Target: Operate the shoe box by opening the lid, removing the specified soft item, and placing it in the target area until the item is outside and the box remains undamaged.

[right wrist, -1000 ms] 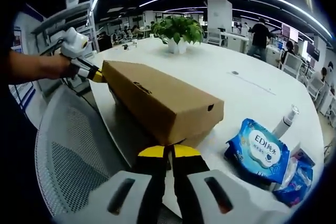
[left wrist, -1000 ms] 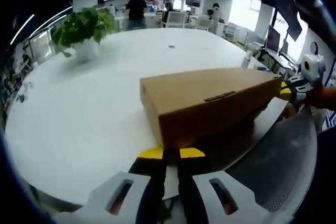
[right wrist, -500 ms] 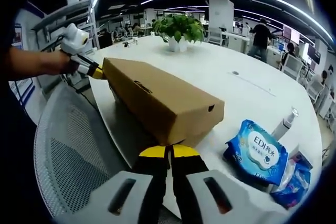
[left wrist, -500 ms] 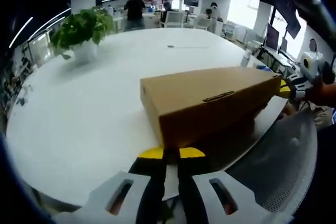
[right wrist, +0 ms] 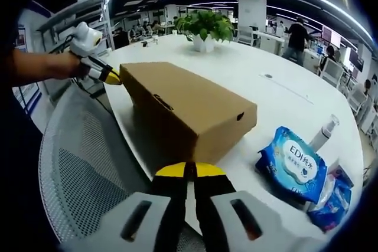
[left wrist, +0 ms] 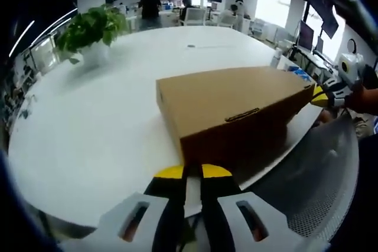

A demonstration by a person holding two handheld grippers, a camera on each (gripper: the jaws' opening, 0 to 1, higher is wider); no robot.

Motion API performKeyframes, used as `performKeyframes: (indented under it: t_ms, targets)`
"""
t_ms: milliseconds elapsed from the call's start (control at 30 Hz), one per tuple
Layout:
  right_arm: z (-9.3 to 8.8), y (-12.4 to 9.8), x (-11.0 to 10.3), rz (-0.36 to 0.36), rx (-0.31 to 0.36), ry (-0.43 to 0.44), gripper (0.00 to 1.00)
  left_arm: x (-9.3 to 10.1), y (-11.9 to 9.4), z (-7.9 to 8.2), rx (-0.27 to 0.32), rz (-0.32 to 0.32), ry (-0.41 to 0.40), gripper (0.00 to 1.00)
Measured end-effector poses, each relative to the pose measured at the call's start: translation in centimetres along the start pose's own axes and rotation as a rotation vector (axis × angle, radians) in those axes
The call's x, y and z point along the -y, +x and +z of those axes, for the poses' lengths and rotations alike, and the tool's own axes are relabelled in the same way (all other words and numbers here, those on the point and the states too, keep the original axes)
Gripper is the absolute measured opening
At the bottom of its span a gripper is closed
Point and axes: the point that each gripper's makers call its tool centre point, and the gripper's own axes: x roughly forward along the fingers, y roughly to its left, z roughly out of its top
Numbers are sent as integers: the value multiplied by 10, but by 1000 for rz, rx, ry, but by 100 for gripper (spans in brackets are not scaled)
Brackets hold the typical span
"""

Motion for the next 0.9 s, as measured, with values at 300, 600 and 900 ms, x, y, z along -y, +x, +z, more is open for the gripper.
performKeyframes:
  t_ms: [300,600,900]
  targets:
    - [-8,8,-1,6,-29,4,3,0,9,-11,-32,-7,1,7]
    - [-13,10,-1,7,-49,4,3,3,11,-17,-47,-9,-4,7]
    - [-7,-4,4,-16,-28,11,5,-3,-3,-23,-58,11,-14,7]
